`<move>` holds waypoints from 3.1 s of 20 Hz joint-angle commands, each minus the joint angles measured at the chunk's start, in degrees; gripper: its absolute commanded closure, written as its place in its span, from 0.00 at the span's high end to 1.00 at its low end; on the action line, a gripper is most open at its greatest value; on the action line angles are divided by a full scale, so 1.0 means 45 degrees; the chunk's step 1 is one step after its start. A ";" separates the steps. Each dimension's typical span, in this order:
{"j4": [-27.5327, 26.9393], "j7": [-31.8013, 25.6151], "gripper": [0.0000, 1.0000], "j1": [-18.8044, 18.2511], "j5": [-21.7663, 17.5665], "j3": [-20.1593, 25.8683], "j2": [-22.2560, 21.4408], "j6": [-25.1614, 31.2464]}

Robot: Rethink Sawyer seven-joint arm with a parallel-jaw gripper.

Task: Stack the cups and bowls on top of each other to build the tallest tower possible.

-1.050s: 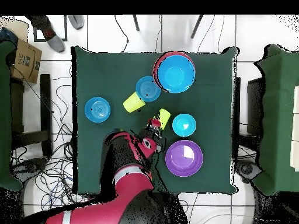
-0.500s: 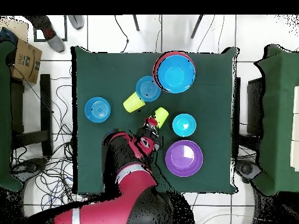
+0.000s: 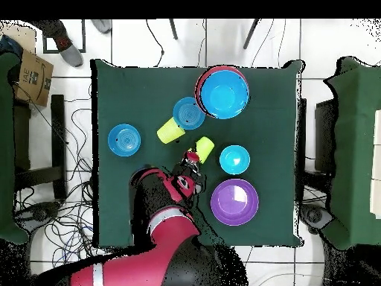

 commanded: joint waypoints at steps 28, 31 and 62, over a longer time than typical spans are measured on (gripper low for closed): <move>-0.2080 -0.5284 1.00 -0.0472 0.6339 -0.1754 -0.0205 -0.1310; -0.2208 -0.5457 1.00 -0.0341 0.6481 -0.1820 -0.0167 -0.1131; -0.0668 0.0162 1.00 -0.1405 0.2100 0.0869 -0.0600 -0.1679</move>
